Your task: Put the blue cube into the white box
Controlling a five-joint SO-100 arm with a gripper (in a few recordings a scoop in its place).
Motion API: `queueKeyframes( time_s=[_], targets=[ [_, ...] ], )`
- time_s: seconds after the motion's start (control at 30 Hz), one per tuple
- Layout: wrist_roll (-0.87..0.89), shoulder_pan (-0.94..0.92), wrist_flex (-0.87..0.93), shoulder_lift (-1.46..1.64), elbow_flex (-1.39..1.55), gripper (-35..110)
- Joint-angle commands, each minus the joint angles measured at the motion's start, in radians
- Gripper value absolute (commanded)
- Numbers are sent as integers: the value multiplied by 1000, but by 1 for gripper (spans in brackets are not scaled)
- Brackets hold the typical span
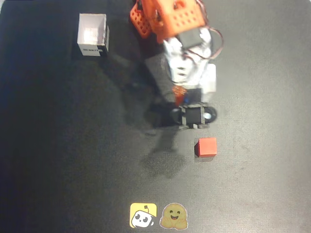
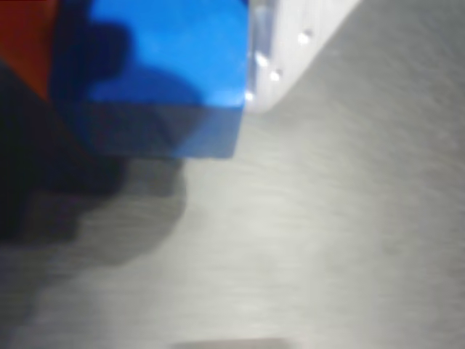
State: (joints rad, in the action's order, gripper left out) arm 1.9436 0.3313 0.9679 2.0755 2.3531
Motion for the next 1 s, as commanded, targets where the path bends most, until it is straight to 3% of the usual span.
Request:
queueKeyframes(
  time_s=[0.0, 0.23, 0.6, 0.97],
  targets=[
    [-58, -57, 71, 97, -46, 0],
    [-207, -247, 233, 262, -48, 0],
    [-545, -724, 460, 483, -74, 0],
    [-732, -1127, 515, 581, -18, 0]
  ],
)
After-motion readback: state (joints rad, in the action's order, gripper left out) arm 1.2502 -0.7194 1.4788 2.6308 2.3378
